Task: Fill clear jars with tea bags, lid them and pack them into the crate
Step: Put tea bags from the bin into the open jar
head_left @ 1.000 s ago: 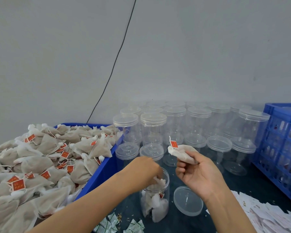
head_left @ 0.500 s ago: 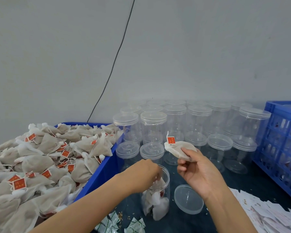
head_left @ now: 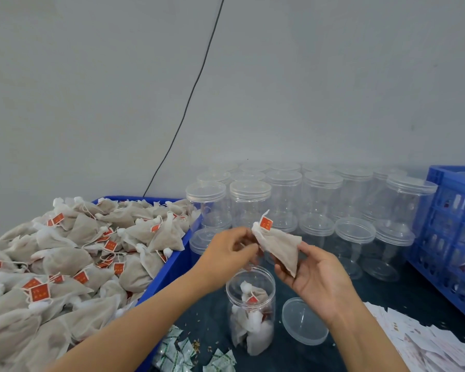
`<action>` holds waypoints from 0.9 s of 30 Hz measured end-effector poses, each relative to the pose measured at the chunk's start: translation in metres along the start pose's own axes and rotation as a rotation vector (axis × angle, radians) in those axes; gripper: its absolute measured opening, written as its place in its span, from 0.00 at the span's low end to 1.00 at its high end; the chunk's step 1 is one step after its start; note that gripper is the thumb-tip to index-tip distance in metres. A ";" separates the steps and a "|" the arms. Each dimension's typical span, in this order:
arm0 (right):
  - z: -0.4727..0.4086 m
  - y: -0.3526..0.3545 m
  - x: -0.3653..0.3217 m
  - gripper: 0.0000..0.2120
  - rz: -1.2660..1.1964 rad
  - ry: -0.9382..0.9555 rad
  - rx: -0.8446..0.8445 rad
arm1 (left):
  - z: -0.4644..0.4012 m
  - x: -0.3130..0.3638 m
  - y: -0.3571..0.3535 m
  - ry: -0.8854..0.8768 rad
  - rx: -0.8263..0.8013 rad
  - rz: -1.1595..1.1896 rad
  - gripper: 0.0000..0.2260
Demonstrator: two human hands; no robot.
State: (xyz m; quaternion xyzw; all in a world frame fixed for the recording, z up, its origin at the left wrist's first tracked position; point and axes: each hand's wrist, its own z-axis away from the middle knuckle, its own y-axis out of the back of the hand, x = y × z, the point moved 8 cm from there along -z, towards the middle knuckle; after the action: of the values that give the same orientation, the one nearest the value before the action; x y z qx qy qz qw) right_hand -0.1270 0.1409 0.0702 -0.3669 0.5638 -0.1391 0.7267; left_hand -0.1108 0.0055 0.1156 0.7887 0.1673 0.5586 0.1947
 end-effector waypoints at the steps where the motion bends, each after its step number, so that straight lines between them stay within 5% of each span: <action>1: 0.000 -0.001 0.001 0.12 0.016 0.005 -0.005 | 0.001 -0.001 0.002 0.042 0.013 0.169 0.07; 3: -0.001 -0.004 0.003 0.12 0.083 0.023 -0.021 | 0.003 -0.004 0.003 0.085 0.046 0.311 0.06; 11: -0.002 -0.002 0.001 0.10 0.370 0.108 0.035 | 0.001 -0.003 0.031 -0.091 0.328 0.163 0.03; 22: -0.004 0.005 -0.006 0.08 1.137 0.212 0.078 | 0.004 -0.001 0.004 -0.190 0.068 -0.552 0.13; 27: -0.003 0.008 -0.014 0.11 1.190 0.254 0.095 | 0.003 0.008 -0.015 -0.276 -0.198 -0.889 0.11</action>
State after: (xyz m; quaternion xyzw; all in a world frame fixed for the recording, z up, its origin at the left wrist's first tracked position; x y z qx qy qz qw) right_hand -0.1355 0.1537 0.0746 0.0636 0.7473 0.2232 0.6226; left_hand -0.1061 0.0217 0.1142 0.6851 0.4070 0.3246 0.5096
